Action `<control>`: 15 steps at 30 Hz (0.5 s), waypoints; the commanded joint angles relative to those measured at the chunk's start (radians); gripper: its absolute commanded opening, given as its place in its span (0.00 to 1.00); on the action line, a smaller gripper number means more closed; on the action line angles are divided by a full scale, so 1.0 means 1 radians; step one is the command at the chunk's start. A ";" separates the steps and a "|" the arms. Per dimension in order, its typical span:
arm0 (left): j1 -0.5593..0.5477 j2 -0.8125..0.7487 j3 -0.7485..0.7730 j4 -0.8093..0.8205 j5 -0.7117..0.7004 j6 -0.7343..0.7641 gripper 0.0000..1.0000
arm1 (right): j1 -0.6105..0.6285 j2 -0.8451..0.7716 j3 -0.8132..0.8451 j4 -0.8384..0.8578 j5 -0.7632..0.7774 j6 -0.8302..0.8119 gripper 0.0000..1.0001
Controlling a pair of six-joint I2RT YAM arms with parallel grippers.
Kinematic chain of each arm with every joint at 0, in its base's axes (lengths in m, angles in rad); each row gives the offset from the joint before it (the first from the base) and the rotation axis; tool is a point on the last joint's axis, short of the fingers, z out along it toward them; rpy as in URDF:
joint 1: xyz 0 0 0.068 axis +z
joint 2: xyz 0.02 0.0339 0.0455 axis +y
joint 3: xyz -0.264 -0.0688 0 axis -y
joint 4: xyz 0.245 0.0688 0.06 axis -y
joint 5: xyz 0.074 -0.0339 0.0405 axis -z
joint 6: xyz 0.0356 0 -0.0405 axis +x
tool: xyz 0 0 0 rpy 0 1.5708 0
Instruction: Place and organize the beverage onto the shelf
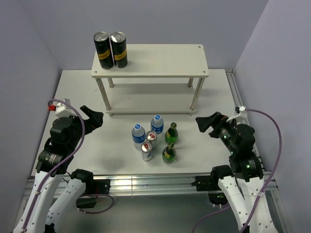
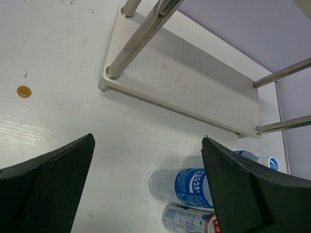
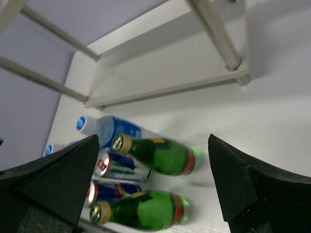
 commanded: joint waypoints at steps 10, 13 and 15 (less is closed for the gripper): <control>-0.004 -0.045 0.002 -0.008 -0.061 0.014 0.99 | 0.499 0.526 0.601 -0.264 1.012 0.023 1.00; -0.004 -0.059 -0.003 0.002 -0.036 0.025 0.99 | 0.639 0.409 0.495 -0.288 1.061 0.129 1.00; -0.004 -0.059 -0.004 0.008 -0.026 0.028 0.99 | 0.732 0.323 0.383 -0.335 1.061 0.229 1.00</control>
